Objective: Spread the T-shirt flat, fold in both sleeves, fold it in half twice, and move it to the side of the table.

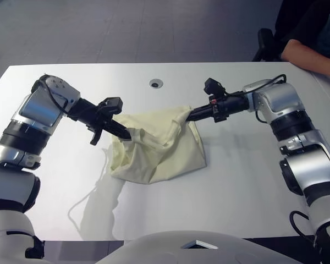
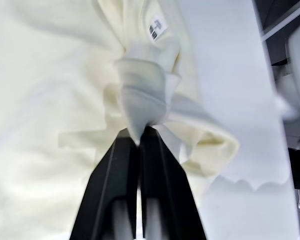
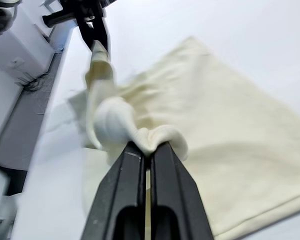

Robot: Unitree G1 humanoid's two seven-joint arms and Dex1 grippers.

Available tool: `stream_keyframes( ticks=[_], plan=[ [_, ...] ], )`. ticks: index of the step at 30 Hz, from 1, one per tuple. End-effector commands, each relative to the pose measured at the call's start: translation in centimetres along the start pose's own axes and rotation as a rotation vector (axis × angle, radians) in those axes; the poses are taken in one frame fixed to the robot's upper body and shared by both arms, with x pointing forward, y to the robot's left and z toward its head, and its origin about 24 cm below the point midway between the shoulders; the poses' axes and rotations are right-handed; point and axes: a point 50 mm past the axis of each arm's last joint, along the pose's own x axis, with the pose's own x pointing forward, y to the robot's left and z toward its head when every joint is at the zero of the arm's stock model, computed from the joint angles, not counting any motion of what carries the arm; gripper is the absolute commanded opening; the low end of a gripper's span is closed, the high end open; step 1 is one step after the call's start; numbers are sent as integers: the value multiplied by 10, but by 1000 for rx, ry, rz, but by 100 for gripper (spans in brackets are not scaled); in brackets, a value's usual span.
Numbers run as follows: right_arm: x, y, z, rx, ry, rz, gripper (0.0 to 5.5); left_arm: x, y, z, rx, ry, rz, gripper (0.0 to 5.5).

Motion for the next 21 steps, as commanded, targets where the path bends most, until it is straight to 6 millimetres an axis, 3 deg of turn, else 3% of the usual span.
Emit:
stream_keyframes(
  ticks=[1,7,12,21],
  plan=[
    [6,-14,12,-32,-8,-76,2,-5,15,-1,-3,35,39,0],
    [13,-28,10,-25,-45,-204,2,3,40,6,29,63,136,0],
    [20,-36,7,-7,-83,-324,2,8,49,9,31,53,172,0],
    [23,-34,31,-15,-206,-337,2,-17,43,23,71,4,154,0]
  ],
)
